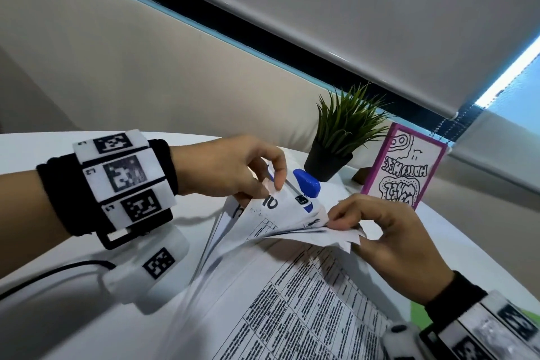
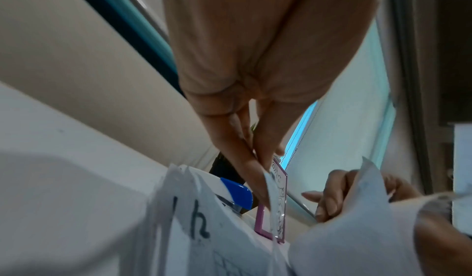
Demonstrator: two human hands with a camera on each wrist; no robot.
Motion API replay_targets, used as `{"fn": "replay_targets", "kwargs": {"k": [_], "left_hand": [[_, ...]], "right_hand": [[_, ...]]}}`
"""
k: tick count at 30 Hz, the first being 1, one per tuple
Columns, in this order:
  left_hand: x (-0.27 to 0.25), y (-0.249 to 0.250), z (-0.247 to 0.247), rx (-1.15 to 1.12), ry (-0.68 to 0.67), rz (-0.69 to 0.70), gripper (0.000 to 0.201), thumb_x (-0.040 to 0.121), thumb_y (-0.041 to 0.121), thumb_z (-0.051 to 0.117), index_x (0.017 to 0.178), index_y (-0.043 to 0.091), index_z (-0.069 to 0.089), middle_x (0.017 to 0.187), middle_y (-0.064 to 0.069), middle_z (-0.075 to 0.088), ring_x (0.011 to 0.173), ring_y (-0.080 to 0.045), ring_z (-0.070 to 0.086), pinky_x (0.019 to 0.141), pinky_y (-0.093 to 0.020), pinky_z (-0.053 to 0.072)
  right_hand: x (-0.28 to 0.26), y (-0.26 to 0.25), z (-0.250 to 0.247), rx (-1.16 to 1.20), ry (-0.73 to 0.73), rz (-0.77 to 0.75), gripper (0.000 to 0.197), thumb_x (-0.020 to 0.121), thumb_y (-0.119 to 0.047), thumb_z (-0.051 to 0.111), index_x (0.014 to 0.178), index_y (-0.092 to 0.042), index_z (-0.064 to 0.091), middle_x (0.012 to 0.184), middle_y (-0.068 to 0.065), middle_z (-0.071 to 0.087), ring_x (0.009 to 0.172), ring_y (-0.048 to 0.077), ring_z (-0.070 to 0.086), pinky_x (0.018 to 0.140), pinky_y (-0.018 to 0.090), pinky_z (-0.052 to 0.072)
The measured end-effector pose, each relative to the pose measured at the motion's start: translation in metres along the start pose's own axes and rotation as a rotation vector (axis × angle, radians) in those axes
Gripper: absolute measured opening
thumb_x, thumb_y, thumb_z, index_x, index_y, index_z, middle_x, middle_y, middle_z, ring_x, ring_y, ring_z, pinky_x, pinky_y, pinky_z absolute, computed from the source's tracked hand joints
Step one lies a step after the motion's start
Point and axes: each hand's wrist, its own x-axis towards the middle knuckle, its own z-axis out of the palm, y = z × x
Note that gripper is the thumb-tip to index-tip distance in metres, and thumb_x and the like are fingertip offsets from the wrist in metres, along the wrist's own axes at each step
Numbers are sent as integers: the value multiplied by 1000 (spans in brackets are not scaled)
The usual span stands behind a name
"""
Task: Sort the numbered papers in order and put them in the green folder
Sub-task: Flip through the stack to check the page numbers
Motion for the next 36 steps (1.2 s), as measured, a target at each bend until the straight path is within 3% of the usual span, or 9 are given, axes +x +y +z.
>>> {"fn": "replay_targets", "kwargs": {"k": [4,9,13,15,18,22,26,33,36], "left_hand": [[-6,10,4,231,-59,27,18,90,11,60,86,20,74,54,21,58,49,0,48,49,-7,35],[-9,15,11,294,-106,-11,30,79,59,65,89,32,75,58,26,60,55,3,51,58,-15,38],[-7,9,11,217,-97,36,27,88,43,64,83,18,74,58,12,58,54,-5,49,60,-22,44],[-4,4,10,190,-66,47,26,92,30,63,73,13,68,59,6,56,55,-10,50,62,-30,47],[-3,0,10,147,-30,29,27,90,23,66,65,15,62,56,7,55,54,-9,50,59,-24,45],[-1,-1,12,51,-36,2,24,90,18,67,68,9,61,59,2,54,57,-11,50,62,-25,47],[3,-5,13,-17,10,-49,32,96,20,58,67,8,56,65,-9,51,60,-20,48,61,-31,45],[1,-2,11,-88,39,-42,26,90,17,67,65,12,68,67,-5,60,60,-12,56,65,-24,53],[0,1,8,-95,44,-40,21,89,16,68,69,9,69,71,-7,61,65,-14,57,74,-33,56]], "right_hand": [[0,2,0,-32,9,23,3,75,-15,76,76,-13,75,86,-10,74,78,9,69,70,14,48],[1,4,1,-31,17,3,4,77,-15,76,78,-12,74,93,-8,74,86,14,71,70,28,55],[1,6,1,-78,26,25,20,74,8,77,79,-10,74,90,-7,74,85,15,71,71,34,57],[0,5,1,-62,24,25,13,76,1,76,80,-11,74,91,-9,75,86,13,71,72,33,57],[-1,0,1,-22,-10,25,5,77,-14,77,77,-13,72,98,-10,74,93,12,71,75,33,57],[-1,-3,1,-40,-68,23,14,76,-5,80,75,-13,69,110,-13,72,106,10,68,89,27,52],[1,-3,2,-43,-53,-4,14,75,-3,80,76,-13,69,104,-9,73,102,13,68,88,26,51],[1,3,6,126,-160,171,52,80,2,74,124,-17,56,106,-4,66,97,23,70,92,34,54],[3,11,5,63,-132,155,39,79,1,75,112,-16,65,108,-4,65,95,20,69,88,32,56]]}}
